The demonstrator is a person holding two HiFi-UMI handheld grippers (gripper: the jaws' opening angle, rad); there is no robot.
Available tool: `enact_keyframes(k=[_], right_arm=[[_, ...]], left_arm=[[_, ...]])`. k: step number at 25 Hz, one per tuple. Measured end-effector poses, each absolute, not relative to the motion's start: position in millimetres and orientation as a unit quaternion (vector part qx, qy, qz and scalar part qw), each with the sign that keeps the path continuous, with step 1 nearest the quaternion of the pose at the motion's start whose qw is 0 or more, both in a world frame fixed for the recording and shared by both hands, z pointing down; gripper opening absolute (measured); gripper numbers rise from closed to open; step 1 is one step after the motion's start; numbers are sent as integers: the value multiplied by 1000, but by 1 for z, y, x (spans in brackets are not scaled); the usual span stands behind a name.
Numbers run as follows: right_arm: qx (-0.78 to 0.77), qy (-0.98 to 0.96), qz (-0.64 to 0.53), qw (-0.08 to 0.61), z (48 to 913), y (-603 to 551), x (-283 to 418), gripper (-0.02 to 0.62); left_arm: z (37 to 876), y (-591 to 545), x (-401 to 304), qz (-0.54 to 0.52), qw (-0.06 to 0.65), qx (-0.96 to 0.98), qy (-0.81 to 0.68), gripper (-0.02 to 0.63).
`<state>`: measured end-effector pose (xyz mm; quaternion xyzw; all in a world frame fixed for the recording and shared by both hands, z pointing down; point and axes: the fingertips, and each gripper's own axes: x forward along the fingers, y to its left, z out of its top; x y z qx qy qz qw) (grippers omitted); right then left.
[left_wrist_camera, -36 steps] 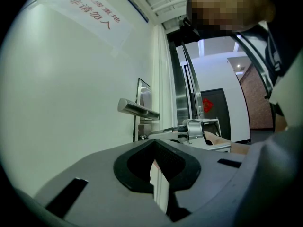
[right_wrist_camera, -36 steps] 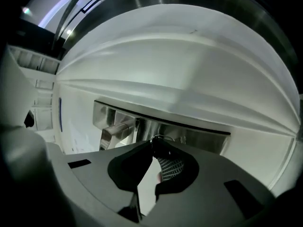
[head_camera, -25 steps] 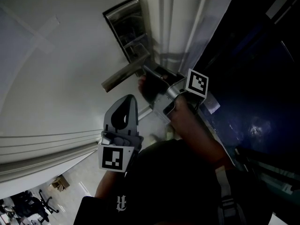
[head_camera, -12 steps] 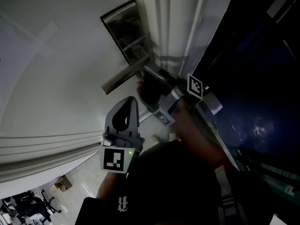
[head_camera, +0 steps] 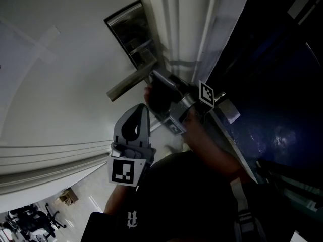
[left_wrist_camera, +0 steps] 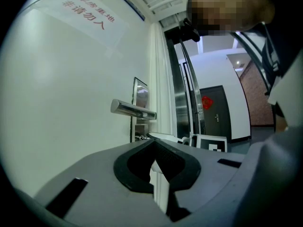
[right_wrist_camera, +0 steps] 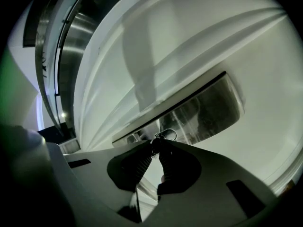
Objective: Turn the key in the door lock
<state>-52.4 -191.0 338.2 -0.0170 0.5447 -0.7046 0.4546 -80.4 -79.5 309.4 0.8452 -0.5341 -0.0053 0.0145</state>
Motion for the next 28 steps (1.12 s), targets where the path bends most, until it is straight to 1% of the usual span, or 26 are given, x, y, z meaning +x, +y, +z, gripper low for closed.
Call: enact_keyframes(k=[3,7,9,10,12,19,25,28], right_arm=[[-5,547,-694,468,335,-191,-52,32],[-19,583,-667,464,336,-189,-48,44],[-28,599,-660,453,341,-187,-46,71],[-33,608,-656,445,344,-185,-45,85],[-45,635,-644,424,347,-180,-41,91],[-116,750,-563,326,347,-170,-21,91],[-162,814,-487,272,327,-164,-15,89],[-172,827,-468,260,323,-165,-14,89]], left_arm=[[309,-79,-80,-3,13,844,-536,6],[309,-78,-80,-2,14,843,-537,6],[310,-79,-79,-3,15,844,-536,6],[310,-79,-78,-3,16,844,-536,6],[310,-80,-77,-6,17,846,-533,6],[310,-82,-71,-13,18,851,-525,6],[308,-84,-70,-16,17,853,-522,6],[308,-83,-70,-16,17,853,-522,6]])
